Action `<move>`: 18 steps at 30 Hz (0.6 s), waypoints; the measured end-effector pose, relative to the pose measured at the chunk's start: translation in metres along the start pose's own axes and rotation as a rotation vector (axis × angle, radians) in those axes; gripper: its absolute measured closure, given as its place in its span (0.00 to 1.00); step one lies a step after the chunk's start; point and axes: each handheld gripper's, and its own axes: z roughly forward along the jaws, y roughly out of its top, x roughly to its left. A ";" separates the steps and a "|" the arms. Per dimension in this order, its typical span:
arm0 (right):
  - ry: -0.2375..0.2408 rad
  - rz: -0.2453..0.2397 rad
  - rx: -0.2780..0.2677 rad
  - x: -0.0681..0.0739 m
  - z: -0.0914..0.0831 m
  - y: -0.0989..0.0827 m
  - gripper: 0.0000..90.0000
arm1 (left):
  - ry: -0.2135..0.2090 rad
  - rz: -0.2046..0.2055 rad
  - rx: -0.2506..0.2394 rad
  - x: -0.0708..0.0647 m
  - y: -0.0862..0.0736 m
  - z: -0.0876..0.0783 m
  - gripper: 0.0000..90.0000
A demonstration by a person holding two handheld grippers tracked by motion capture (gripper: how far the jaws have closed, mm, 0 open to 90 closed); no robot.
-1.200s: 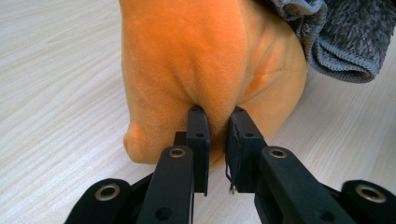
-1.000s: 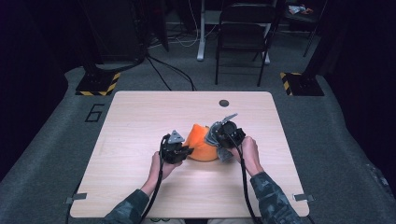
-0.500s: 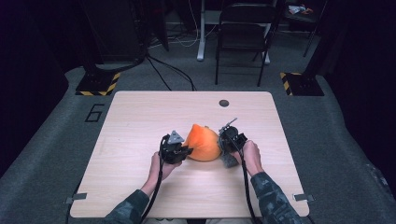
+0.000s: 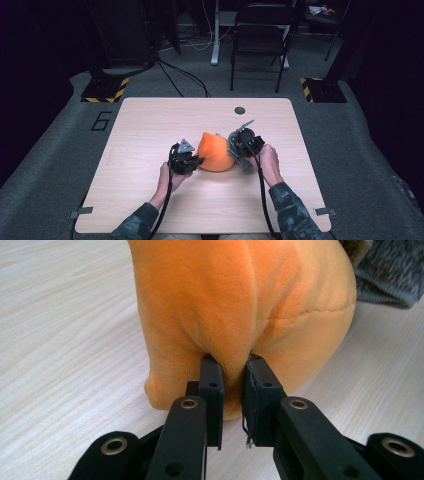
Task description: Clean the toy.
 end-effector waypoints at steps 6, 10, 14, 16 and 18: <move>0.006 -0.001 -0.104 0.008 -0.028 0.008 0.81 | -0.004 0.028 0.004 -0.006 0.000 -0.001 0.89; 0.033 -0.050 -0.142 0.023 -0.033 0.016 0.81 | -0.008 0.020 0.002 -0.006 0.000 -0.001 0.89; 0.073 -0.051 -0.206 0.029 -0.033 0.020 0.80 | -0.002 0.025 0.000 -0.006 -0.001 -0.001 0.89; 0.091 -0.056 -0.231 0.033 -0.032 0.020 0.80 | -0.002 0.022 0.002 -0.007 -0.001 -0.002 0.89; 0.080 -0.078 -0.224 0.039 -0.030 0.021 0.80 | 0.001 0.022 0.005 -0.008 -0.001 -0.002 0.89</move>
